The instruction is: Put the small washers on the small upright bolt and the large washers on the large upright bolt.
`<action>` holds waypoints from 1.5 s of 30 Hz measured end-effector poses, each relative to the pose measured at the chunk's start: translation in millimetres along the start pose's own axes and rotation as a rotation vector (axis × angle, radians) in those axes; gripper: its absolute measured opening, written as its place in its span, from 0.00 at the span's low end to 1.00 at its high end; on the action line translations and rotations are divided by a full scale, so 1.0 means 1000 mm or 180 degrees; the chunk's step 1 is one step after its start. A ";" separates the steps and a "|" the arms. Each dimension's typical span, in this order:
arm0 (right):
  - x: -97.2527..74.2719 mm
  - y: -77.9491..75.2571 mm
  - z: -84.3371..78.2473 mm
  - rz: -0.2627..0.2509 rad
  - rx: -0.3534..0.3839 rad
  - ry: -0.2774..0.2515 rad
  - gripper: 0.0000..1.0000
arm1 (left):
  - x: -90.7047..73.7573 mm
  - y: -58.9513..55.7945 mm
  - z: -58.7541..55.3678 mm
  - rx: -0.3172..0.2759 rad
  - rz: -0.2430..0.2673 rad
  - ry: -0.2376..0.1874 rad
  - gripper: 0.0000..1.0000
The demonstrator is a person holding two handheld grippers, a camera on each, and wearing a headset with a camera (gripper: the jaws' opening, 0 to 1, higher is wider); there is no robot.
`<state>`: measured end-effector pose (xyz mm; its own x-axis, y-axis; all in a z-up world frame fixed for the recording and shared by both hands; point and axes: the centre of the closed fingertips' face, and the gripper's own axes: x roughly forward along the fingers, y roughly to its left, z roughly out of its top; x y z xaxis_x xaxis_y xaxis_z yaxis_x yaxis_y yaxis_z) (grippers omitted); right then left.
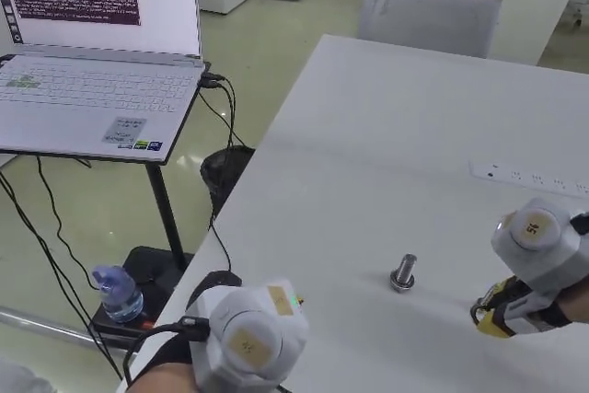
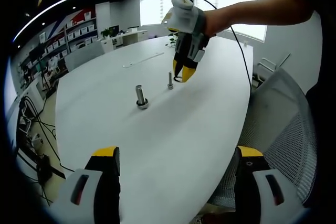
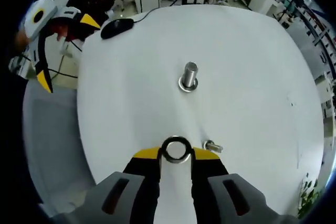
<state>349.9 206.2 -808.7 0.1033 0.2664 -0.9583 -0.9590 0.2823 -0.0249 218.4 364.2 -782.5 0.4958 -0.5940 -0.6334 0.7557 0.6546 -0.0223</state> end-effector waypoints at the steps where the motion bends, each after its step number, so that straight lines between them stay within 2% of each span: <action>1: -0.002 -0.001 0.004 -0.0001 -0.0009 -0.0004 0.22 | 0.000 0.000 -0.001 -0.0008 -0.0003 0.0006 0.91; 10: -0.008 -0.007 0.035 0.0008 -0.0117 -0.0029 0.22 | 0.003 -0.003 -0.004 -0.0045 -0.0023 0.0010 0.94; 23: -0.004 -0.012 0.072 0.0044 -0.0306 -0.0018 0.22 | 0.005 -0.003 -0.002 -0.0026 -0.0044 -0.0014 0.95; 31: 0.002 -0.014 0.081 0.0073 -0.0372 0.0024 0.22 | 0.003 0.001 -0.004 -0.0039 -0.0041 -0.0004 0.95; 40: 0.010 -0.014 0.091 0.0114 -0.0414 0.0059 0.22 | 0.006 -0.004 -0.007 -0.0054 -0.0095 0.0015 0.99; 45: 0.017 -0.012 0.095 0.0138 -0.0438 0.0093 0.22 | 0.006 -0.002 -0.008 -0.0054 -0.0093 0.0012 0.99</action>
<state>388.4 294.9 -798.1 0.0553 0.2480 -0.9672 -0.9897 0.1417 -0.0202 216.8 363.4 -791.9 0.4721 -0.6113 -0.6351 0.7624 0.6448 -0.0539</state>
